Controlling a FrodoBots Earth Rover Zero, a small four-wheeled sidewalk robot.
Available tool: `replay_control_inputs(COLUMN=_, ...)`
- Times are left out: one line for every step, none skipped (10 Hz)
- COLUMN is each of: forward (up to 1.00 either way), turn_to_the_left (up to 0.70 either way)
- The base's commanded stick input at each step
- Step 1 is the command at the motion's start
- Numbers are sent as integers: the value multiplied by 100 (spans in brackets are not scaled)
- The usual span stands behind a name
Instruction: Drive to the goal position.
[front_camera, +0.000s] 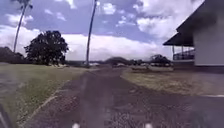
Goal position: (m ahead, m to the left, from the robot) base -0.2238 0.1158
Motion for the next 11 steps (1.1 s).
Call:
replay_control_inputs(forward=0, turn_to_the_left=-70)
replay_control_inputs(forward=0, turn_to_the_left=-61)
replay_control_inputs(forward=0, turn_to_the_left=0)
replay_control_inputs(forward=0, turn_to_the_left=0)
replay_control_inputs(forward=0, turn_to_the_left=0)
replay_control_inputs(forward=0, turn_to_the_left=0)
replay_control_inputs(forward=0, turn_to_the_left=0)
replay_control_inputs(forward=0, turn_to_the_left=0)
replay_control_inputs(forward=0, turn_to_the_left=2)
replay_control_inputs(forward=0, turn_to_the_left=5)
replay_control_inputs(forward=0, turn_to_the_left=6)
